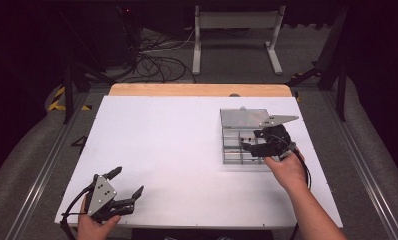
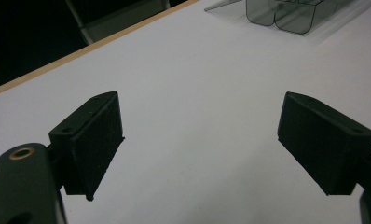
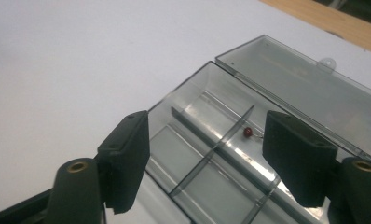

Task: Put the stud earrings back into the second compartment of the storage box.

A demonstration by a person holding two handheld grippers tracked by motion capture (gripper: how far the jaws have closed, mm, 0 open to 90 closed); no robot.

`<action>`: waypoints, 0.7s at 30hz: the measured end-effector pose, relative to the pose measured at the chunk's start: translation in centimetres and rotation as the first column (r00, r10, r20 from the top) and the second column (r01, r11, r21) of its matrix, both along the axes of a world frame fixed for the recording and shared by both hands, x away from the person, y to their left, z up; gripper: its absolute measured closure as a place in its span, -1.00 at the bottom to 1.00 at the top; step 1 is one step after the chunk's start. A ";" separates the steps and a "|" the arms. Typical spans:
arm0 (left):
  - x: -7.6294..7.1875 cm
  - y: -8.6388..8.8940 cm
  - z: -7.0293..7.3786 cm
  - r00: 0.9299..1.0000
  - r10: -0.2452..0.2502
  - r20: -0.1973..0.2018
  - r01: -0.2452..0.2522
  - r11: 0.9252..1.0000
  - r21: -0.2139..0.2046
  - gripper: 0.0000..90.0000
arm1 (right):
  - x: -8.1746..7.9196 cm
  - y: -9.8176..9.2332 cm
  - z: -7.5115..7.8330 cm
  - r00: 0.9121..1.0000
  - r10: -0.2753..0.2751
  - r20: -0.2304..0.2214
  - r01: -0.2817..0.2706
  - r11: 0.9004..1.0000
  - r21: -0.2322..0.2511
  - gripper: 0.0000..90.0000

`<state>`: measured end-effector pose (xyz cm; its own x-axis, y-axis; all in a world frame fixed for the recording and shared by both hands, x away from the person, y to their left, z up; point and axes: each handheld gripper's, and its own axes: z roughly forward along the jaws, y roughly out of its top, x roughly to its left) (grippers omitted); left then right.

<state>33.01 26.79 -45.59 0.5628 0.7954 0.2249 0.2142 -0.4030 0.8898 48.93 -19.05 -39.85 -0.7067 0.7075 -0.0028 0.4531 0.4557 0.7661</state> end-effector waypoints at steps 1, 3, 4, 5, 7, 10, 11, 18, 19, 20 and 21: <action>0.0 0.0 0.0 1.000 0.000 0.000 0.000 1.000 0.001 -0.68 | -0.4 0.1 0.1 1.000 0.011 0.010 -0.011 1.000 0.003 -0.34; 0.0 0.0 0.0 1.000 0.001 0.001 -0.001 1.000 -0.001 -0.68 | -1.1 0.2 0.2 0.999 0.044 0.031 -0.043 0.999 -0.007 -0.42; 0.0 0.1 0.0 1.000 0.002 0.000 -0.002 1.000 -0.003 -0.68 | -1.5 0.3 0.3 0.997 0.062 0.042 -0.061 0.998 -0.013 -0.47; 0.0 0.1 0.0 1.000 0.002 0.002 -0.002 1.000 -0.003 -0.68 | -1.9 0.4 0.3 0.996 0.076 0.048 -0.076 0.997 -0.018 -0.51; 0.0 0.0 0.0 1.000 0.001 0.001 -0.001 1.000 -0.003 -0.68 | -2.6 0.6 0.4 0.993 0.103 0.057 -0.103 0.995 -0.014 -0.57; -0.1 0.0 0.0 1.000 0.000 0.002 0.000 1.000 -0.002 -0.68 | -3.5 0.9 0.5 0.989 0.135 0.062 -0.135 0.991 -0.001 -0.69; -0.1 0.0 0.0 1.000 0.000 0.002 0.000 1.000 -0.003 -0.68 | -3.8 0.9 0.5 0.988 0.141 0.060 -0.142 0.990 0.000 -0.71; -0.1 0.0 0.0 1.000 -0.001 0.001 0.001 1.000 -0.002 -0.68 | -5.8 1.0 -0.3 0.977 0.205 0.058 -0.208 0.977 0.039 -0.90; -0.1 0.0 0.0 1.000 -0.001 0.001 0.001 1.000 0.000 -0.68 | -6.1 1.0 -0.5 0.974 0.218 0.061 -0.220 0.974 0.042 -0.92; -0.1 0.0 0.0 1.000 0.000 -0.001 0.000 1.000 0.001 -0.68 | -6.3 0.9 -0.8 0.971 0.228 0.066 -0.232 0.972 0.047 -0.95; 0.0 0.0 0.0 1.000 0.001 -0.002 -0.001 1.000 0.000 -0.68 | -6.5 0.9 -1.1 0.969 0.236 0.072 -0.240 0.969 0.051 -0.98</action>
